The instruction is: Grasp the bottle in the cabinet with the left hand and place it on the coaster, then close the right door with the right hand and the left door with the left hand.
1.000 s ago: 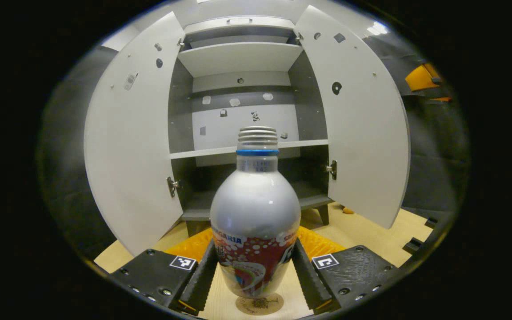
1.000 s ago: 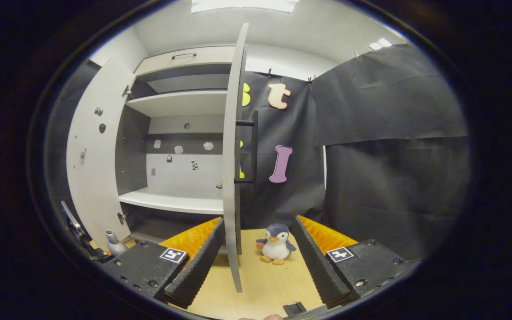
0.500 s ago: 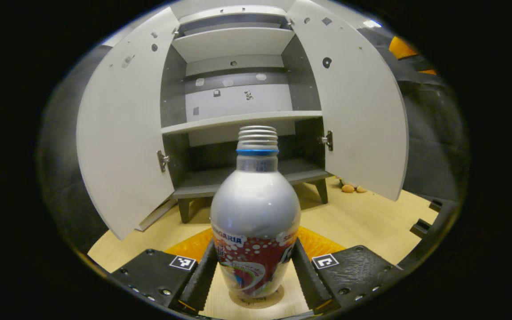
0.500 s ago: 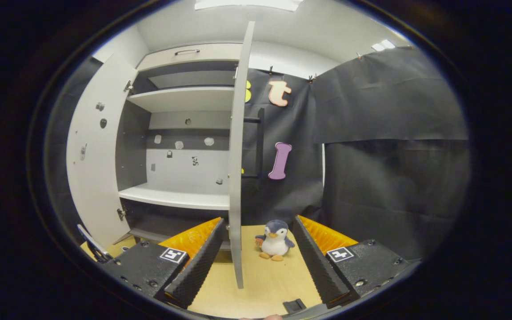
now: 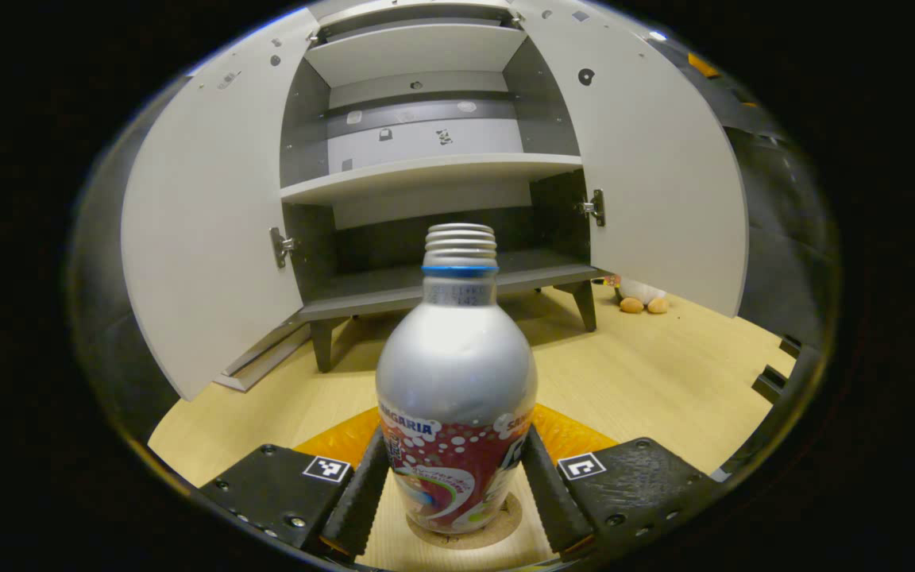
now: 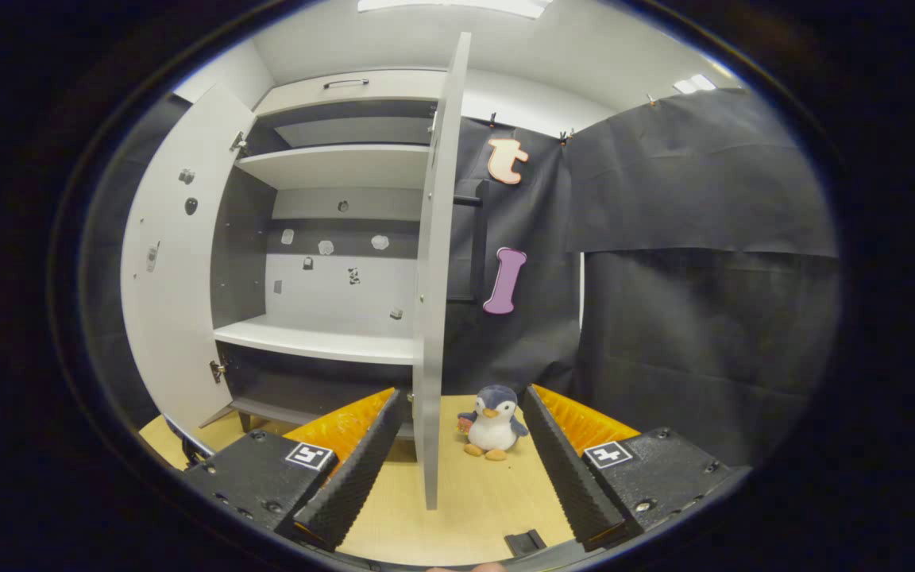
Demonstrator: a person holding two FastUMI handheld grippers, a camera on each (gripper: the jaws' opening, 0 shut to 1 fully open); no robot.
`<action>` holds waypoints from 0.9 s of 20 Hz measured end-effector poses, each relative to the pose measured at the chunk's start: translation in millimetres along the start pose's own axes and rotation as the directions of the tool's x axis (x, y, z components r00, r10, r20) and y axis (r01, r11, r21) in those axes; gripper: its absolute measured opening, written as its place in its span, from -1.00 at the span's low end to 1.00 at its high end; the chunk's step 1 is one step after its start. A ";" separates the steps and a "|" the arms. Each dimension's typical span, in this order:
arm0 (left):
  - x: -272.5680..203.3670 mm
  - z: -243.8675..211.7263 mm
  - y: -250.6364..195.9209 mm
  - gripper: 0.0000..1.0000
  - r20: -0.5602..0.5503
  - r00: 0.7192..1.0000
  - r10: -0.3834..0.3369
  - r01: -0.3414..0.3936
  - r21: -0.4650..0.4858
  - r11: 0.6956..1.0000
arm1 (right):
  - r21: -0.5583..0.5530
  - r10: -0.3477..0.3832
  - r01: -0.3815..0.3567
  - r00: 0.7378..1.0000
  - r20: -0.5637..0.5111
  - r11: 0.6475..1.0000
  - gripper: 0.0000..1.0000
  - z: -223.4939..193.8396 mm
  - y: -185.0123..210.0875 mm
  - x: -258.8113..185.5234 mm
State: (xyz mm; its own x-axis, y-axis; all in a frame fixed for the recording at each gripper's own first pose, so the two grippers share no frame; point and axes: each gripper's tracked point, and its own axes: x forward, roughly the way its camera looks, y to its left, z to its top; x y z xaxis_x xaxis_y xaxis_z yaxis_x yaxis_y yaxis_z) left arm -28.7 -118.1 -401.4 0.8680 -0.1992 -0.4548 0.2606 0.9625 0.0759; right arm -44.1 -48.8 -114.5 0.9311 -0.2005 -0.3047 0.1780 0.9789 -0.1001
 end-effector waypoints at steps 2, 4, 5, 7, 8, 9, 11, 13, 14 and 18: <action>2.3 -8.3 1.4 0.60 -0.018 1.000 -0.004 0.004 -0.006 1.000 | 0.000 0.000 0.000 1.000 -0.003 1.000 1.00 -1.1 -0.1 0.6; 3.7 -14.4 3.3 0.60 -0.035 0.999 0.005 -0.005 -0.015 1.000 | -0.001 0.000 0.000 1.000 -0.001 1.000 0.99 -0.9 -1.0 0.5; 5.2 -17.7 5.9 0.60 -0.041 0.999 0.017 -0.017 -0.007 1.000 | -0.001 0.000 0.000 1.000 -0.002 1.000 1.00 -1.1 -1.5 0.7; 7.1 -22.8 8.7 0.60 -0.054 0.998 0.027 -0.028 -0.022 0.999 | -0.001 -0.001 0.001 1.000 -0.005 1.000 1.00 -3.4 -3.6 -0.6; 7.5 -23.4 10.7 0.60 -0.057 0.998 0.031 -0.033 -0.036 0.999 | -0.002 -0.004 0.004 1.000 -0.008 1.000 1.00 -4.3 -4.8 -0.1; 8.6 -21.2 14.0 0.60 -0.054 0.998 0.037 -0.040 -0.044 0.998 | 0.000 -0.004 0.004 1.000 -0.009 1.000 1.00 -4.8 -5.9 -0.6; 11.1 -19.6 14.0 0.60 -0.051 0.998 0.041 -0.044 -0.051 0.998 | 0.003 -0.007 0.007 1.000 -0.011 1.000 1.00 -5.1 -8.6 0.7; 12.3 -22.2 11.4 0.60 -0.057 0.998 0.040 -0.043 -0.053 0.998 | 0.002 -0.006 0.006 1.000 -0.016 1.000 0.99 -6.6 -9.9 0.3; 12.9 -24.7 10.7 0.60 -0.064 0.997 0.038 -0.042 -0.053 0.998 | -0.001 -0.001 0.001 1.000 -0.018 1.000 1.00 -7.8 -9.0 0.2; 10.7 -26.4 10.7 0.60 -0.066 0.997 0.039 -0.042 -0.045 0.998 | -0.008 0.005 -0.006 1.000 -0.021 1.000 0.99 -9.2 -11.3 0.2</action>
State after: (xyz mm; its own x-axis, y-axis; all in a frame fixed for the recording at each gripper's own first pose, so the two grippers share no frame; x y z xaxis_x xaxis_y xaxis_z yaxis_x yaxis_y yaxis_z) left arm -27.8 -105.0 -428.9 0.8477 -0.1488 -0.5091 0.2047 0.9773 0.0552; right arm -48.8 -60.3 -122.1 0.9253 -0.1959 -0.3247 0.1702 0.9797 -0.1063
